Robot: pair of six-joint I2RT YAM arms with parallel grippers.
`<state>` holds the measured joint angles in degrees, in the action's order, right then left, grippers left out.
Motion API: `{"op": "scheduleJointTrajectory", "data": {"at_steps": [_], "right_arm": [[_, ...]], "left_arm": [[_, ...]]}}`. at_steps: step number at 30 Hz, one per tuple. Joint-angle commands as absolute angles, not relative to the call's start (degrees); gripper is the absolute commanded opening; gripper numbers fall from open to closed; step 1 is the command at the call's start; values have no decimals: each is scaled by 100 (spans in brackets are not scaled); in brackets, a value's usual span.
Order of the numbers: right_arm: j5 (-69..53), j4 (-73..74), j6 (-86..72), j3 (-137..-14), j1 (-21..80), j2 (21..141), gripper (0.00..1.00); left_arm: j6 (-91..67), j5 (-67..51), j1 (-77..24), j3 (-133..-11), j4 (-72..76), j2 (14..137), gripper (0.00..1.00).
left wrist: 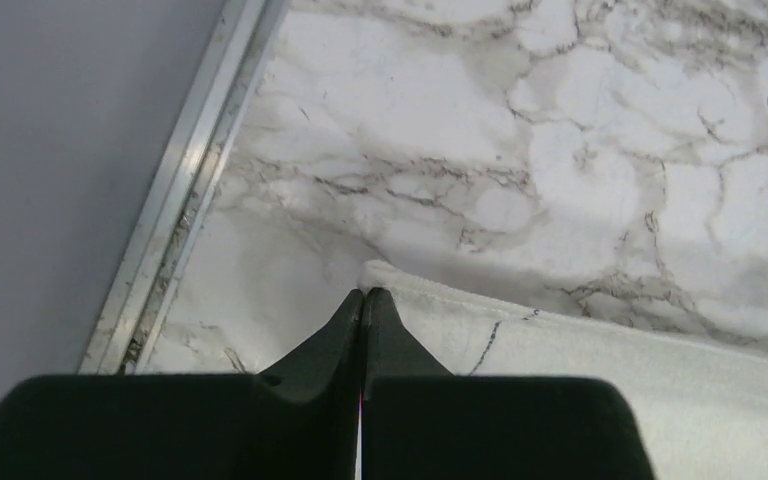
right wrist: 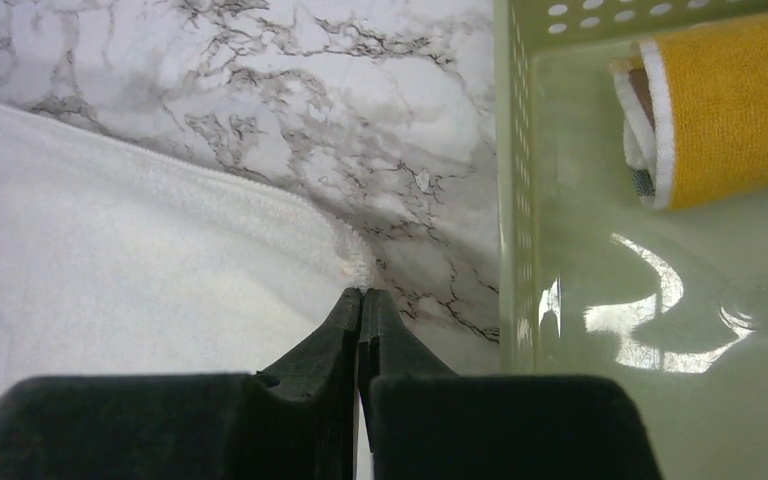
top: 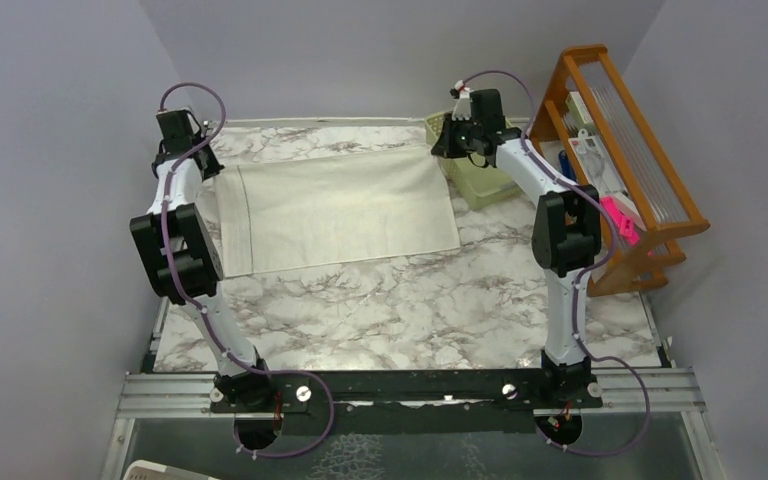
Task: Roll the towels
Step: Fold the towel at the center of the board.
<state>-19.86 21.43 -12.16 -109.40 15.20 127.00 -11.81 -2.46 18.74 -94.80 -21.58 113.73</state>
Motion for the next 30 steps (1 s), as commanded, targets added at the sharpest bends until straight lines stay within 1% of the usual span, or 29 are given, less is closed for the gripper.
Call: {"op": "scheduleJointTrajectory", "data": {"at_steps": [1, 7, 13, 22, 25, 30], "right_arm": [[-1901, 2069, -1107, -10526, 1406, 12482, 1], [-2324, 1406, -1489, -9227, 1162, 11737, 1], [-2522, 992, -1774, -8061, 945, 11088, 1], [-2461, 1031, -1817, -7478, 852, 10652, 1], [-2438, 1014, -1837, -7264, 852, 10494, 1], [-2465, 1069, -1834, -6924, 850, 10264, 1]], "left_arm": [[-1233, -598, 1916, -8432, -1403, 10752, 0], [-1466, -782, 1916, -6884, -358, 9695, 0], [-1756, -848, 1907, -5824, 43, 8644, 0], [-1929, -778, 1907, -4709, 19, 7741, 0], [-1948, -745, 1907, -4522, -134, 7480, 0], [-1771, -289, 1907, -4353, -261, 7225, 0]]}}
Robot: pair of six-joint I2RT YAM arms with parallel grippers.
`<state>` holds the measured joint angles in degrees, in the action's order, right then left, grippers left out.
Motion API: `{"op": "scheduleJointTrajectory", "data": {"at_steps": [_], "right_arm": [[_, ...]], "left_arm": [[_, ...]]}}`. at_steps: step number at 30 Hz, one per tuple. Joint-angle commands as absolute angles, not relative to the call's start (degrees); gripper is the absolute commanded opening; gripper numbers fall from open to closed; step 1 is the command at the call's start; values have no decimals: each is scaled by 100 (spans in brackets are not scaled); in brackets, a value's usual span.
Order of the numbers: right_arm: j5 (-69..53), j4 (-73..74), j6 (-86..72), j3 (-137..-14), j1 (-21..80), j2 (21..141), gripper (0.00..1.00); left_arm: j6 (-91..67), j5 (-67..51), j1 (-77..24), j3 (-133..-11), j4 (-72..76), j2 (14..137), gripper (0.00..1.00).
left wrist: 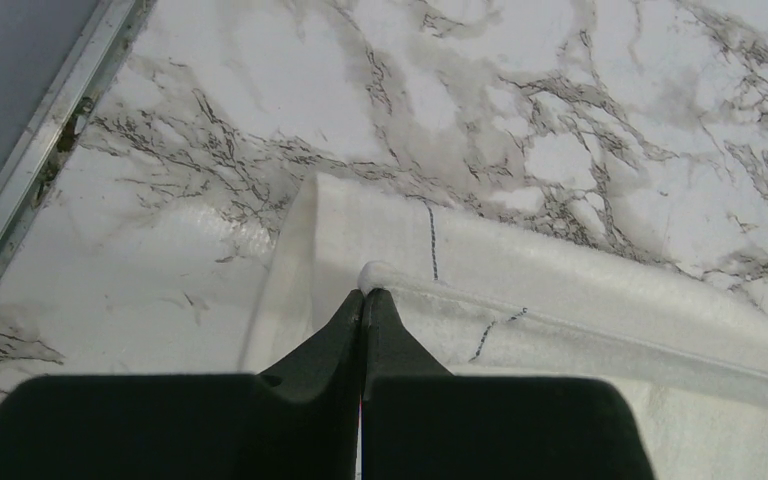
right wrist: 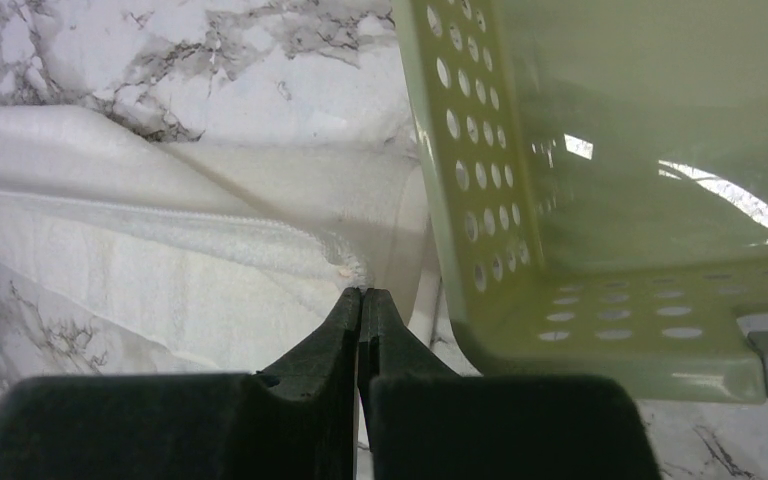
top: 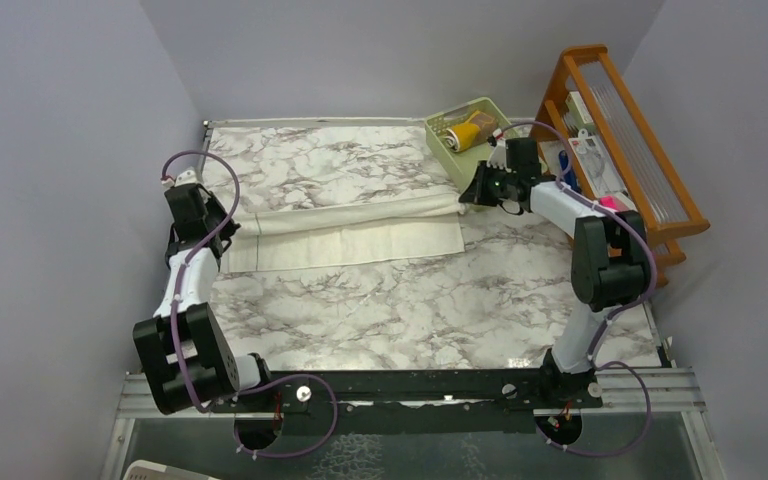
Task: Roll the towels
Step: Fold the towel at the center of the board.
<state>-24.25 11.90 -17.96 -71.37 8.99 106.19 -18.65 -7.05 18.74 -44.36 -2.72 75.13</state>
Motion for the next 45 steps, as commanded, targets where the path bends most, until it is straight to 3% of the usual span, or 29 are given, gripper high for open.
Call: {"op": "scheduleJointTrajectory", "data": {"at_steps": [1, 17, 21, 23, 26, 29, 36, 45], "right_arm": [[-2486, 1086, -1836, -6854, 849, 10210, 1], [-2875, 1465, -1684, -6144, 852, 9505, 2], [-2840, 1410, -1677, -5784, 853, 9456, 11], [-2850, 1448, -1655, -5681, 853, 9423, 21], [-2870, 1388, -1645, -5552, 853, 9273, 44], [-2771, 1278, -1665, -5526, 846, 9097, 53], [-2484, 1105, -1625, -5950, 1009, 9244, 54], [-375, 1828, -617, -6274, 2676, 9716, 54]], "left_arm": [[-1771, -256, 1912, -4349, -256, 7272, 0], [-2091, 33, 2187, -4443, -368, 8125, 0], [-2257, 110, 2188, -4395, -436, 8129, 0], [-2332, 198, 2188, -4451, -579, 8151, 1], [-2480, 257, 2192, -4598, -889, 8187, 8], [-2735, 196, 2189, -4638, -1052, 7964, 29], [-3151, -304, 2189, -4745, -1135, 7040, 53], [-2812, -1215, 2192, -5288, -1261, 7500, 53]]}}
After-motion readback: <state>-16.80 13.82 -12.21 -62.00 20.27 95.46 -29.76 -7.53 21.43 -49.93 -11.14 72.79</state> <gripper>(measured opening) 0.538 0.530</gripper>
